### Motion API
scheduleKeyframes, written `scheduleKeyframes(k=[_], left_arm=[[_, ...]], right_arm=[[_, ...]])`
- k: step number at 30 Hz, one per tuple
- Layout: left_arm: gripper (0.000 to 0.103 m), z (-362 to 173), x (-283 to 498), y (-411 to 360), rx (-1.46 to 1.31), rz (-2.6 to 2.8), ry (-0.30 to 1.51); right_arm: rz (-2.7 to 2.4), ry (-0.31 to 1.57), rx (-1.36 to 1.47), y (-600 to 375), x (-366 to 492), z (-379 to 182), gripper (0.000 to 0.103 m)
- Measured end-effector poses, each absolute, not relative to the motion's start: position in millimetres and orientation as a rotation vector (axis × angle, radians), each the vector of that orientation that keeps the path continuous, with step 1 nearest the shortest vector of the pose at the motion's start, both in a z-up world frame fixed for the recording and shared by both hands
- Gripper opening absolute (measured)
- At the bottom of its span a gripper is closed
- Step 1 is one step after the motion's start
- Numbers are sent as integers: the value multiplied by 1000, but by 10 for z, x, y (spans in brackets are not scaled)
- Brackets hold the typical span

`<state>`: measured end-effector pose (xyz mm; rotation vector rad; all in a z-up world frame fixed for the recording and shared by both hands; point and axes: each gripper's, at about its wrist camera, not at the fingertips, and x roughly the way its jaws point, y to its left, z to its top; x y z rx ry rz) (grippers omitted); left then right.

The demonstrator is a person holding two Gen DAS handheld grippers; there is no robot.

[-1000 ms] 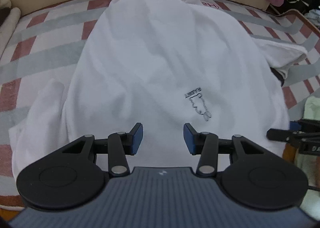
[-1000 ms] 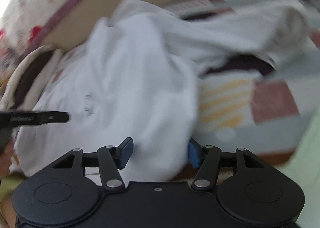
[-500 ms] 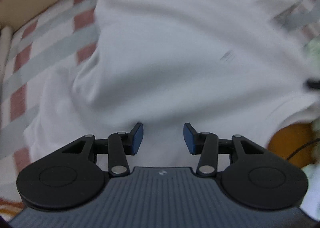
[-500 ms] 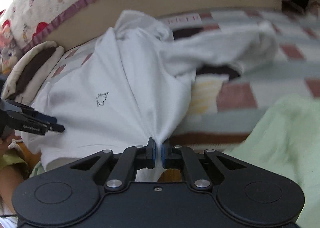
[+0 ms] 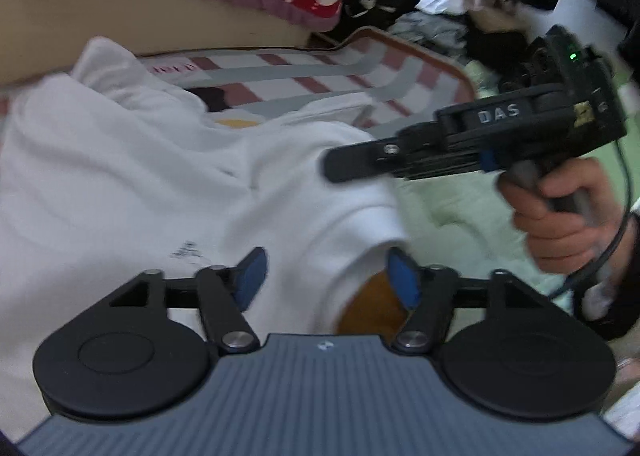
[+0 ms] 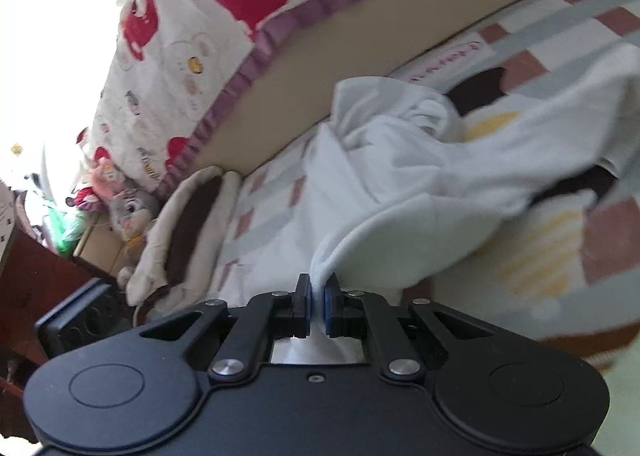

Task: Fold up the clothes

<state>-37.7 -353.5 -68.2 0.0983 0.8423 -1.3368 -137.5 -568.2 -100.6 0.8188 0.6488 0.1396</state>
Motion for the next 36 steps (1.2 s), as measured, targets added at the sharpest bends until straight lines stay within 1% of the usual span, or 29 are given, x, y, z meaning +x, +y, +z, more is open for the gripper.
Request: scheduleKeyframes(k=[3, 5, 6, 8, 9, 10, 11, 12, 16, 18, 20, 21, 22, 23, 24, 25, 26, 31, 33, 34, 35, 36], left_arm=[[72, -747, -351, -3623, 80, -1319, 859], [78, -814, -329, -3710, 81, -1283, 870], [85, -856, -316, -3741, 83, -1261, 876], [84, -941, -257, -3786, 91, -1227, 886], [73, -973, -225, -3796, 95, -1210, 889], [38, -984, -189, -3781, 97, -1192, 886], [20, -982, -151, -3757, 91, -1178, 882], [10, -955, -107, -3715, 68, -1169, 874], [10, -833, 44, -3567, 23, -1091, 811], [10, -817, 133, -3511, 22, -1009, 804], [10, -842, 285, -3420, -24, -904, 824], [10, -858, 364, -3371, -52, -853, 837], [10, -881, 448, -3317, -88, -806, 856], [10, -907, 529, -3256, -125, -759, 874], [10, -936, 604, -3182, -162, -715, 890], [10, -974, 675, -3111, -199, -678, 911], [10, -1027, 739, -3049, -233, -655, 941], [10, -1333, 995, -2764, -500, -612, 1097], [10, -1355, 992, -2789, -480, -610, 1097], [10, -1338, 982, -2819, -453, -612, 1087], [10, -1318, 970, -2849, -426, -615, 1076], [10, -1298, 967, -2882, -402, -618, 1065]], right_arm=[[161, 670, 819, -5646, -1300, -987, 8], [172, 674, 835, -5640, -1249, -995, 9], [183, 674, 847, -5639, -1230, -1000, 9], [210, 675, 866, -5631, -1219, -1016, 9], [222, 678, 872, -5623, -1215, -1025, 9], [234, 681, 878, -5615, -1210, -1034, 9], [238, 678, 881, -5611, -1217, -1039, 9], [226, 667, 878, -5614, -1241, -1038, 9], [141, 567, 895, -5681, -1449, -1010, 13], [39, 550, 836, -5723, -1556, -973, 14], [-92, 587, 721, -5757, -1602, -959, 25], [-156, 614, 662, -5778, -1607, -968, 41], [-203, 639, 633, -5822, -1597, -1006, 49], [-234, 655, 638, -5894, -1582, -1069, 49], [-264, 670, 643, -5967, -1568, -1132, 50], [-294, 685, 648, -6040, -1553, -1195, 53], [-325, 700, 653, -6112, -1538, -1258, 54], [-478, 774, 676, -6476, -1465, -1573, 54], [-540, 803, 684, -6621, -1436, -1699, 56], [-561, 786, 705, -6673, -1449, -1737, 61], [-560, 730, 763, -6701, -1494, -1745, 65], [-548, 694, 832, -6746, -1517, -1769, 65]])
